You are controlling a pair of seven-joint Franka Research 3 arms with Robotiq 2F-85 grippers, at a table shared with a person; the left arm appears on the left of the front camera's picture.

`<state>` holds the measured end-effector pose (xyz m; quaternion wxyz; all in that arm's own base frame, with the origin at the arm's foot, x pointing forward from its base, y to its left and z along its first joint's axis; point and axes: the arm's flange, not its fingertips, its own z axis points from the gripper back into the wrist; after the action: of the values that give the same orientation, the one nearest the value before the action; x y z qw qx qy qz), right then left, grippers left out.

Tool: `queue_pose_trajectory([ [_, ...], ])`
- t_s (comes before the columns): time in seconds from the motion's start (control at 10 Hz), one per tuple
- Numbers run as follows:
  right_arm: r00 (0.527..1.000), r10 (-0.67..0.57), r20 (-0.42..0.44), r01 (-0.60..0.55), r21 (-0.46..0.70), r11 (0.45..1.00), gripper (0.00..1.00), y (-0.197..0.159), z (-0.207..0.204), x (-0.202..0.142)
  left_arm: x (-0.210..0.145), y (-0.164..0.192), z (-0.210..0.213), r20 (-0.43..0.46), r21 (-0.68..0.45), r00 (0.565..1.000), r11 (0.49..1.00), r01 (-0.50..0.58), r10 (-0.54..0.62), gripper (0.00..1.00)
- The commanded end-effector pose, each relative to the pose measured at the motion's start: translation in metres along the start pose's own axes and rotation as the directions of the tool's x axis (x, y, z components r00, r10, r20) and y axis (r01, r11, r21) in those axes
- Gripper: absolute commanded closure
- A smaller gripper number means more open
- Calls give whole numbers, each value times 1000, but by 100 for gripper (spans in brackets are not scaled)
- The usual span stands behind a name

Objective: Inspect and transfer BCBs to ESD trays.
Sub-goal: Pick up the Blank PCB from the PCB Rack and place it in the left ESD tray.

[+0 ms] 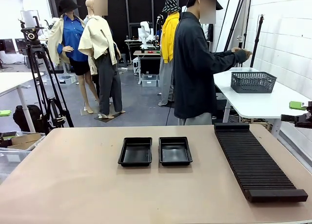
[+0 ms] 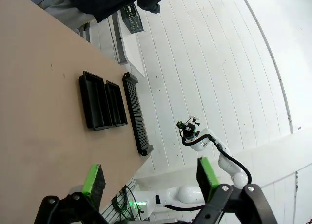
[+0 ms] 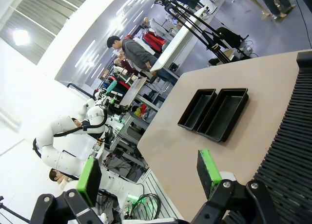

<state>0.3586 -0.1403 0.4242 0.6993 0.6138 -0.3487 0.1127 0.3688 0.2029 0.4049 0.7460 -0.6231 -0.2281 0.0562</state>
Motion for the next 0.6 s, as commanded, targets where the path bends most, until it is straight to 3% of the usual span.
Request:
queue_pose_trajectory([
  [0.0,1000,-11,3,11,-8,1000,0,2,-1,-1,-1,-3,2,4,1,1000,1000,3,-3,0],
  [0.5,1000,-11,3,11,-8,1000,0,2,-1,-1,-1,-3,2,4,1,1000,1000,3,-3,0],
])
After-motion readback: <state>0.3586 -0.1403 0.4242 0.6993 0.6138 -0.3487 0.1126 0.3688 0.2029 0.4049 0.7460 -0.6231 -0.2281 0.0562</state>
